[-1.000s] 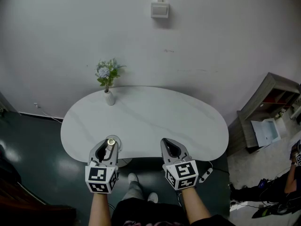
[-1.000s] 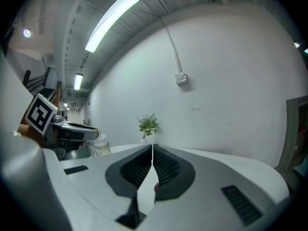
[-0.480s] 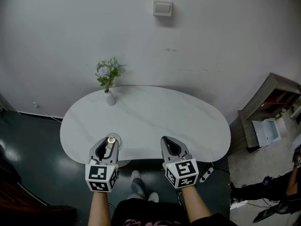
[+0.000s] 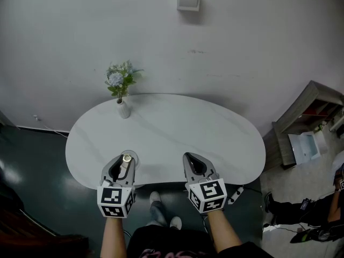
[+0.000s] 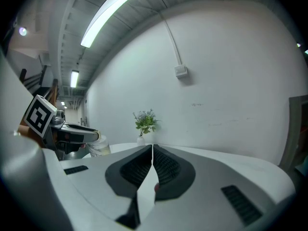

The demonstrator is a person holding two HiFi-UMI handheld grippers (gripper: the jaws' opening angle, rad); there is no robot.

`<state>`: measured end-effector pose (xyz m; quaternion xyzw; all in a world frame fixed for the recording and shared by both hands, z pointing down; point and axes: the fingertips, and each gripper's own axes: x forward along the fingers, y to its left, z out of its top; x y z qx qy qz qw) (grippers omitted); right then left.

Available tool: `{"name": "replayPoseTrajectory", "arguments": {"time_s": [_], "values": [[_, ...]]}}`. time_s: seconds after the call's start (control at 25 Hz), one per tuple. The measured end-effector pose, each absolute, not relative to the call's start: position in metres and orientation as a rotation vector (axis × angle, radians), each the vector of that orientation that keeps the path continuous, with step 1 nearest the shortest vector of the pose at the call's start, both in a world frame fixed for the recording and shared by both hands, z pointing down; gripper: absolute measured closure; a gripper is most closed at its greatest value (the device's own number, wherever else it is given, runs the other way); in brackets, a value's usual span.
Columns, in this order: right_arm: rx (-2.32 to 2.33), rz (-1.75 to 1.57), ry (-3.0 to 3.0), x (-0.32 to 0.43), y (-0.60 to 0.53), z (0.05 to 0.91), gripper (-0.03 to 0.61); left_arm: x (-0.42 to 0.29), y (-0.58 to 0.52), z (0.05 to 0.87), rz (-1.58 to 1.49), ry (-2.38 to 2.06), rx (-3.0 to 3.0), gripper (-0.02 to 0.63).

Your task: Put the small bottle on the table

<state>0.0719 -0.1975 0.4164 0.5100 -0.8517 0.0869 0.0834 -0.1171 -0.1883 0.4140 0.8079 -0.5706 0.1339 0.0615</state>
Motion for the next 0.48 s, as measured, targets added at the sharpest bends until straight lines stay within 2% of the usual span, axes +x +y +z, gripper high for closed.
{"name": "replayPoseTrajectory", "arguments": {"time_s": [0.48], "values": [[1.517, 0.288, -2.503, 0.061, -0.229, 0.432, 0.511, -0.125, -0.22, 0.438, 0.422, -1.694, 2.417, 0.487]]}}
